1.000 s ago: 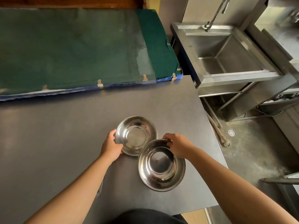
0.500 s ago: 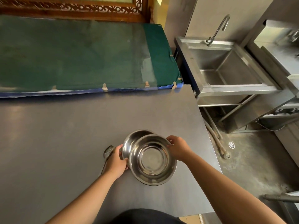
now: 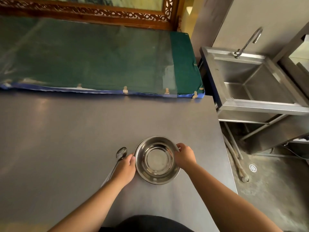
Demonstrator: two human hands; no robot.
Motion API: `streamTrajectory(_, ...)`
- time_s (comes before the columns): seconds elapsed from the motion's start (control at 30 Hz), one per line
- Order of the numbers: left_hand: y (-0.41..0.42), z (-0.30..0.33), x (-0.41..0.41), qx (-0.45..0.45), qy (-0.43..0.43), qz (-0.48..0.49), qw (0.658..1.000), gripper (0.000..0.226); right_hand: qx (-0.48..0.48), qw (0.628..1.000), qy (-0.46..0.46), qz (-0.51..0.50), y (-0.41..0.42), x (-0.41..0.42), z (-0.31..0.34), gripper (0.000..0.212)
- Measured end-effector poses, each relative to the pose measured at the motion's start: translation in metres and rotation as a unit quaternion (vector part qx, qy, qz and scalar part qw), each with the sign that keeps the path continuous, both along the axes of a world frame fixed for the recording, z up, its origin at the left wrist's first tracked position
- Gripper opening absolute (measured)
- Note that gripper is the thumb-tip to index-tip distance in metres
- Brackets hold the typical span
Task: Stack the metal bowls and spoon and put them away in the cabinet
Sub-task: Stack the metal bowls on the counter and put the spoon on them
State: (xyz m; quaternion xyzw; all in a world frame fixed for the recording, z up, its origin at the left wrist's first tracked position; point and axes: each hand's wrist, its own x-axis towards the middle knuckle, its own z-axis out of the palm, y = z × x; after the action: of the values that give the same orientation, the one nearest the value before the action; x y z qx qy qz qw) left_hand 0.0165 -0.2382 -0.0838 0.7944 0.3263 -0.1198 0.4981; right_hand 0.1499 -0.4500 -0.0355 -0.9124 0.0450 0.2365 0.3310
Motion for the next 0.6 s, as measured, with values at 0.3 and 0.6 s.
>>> streamTrajectory(0.3,0.003,0.006,-0.001,0.078,0.002,-0.118,0.99,0.059,-0.004,1.0,-0.016,0.026,0.01,0.002,-0.012,0.034)
streamTrajectory(0.6,0.006,0.005,0.004,0.161,-0.019,-0.168,0.972,0.064,-0.058,0.996,-0.031,0.068,0.003,0.001,-0.024,0.035)
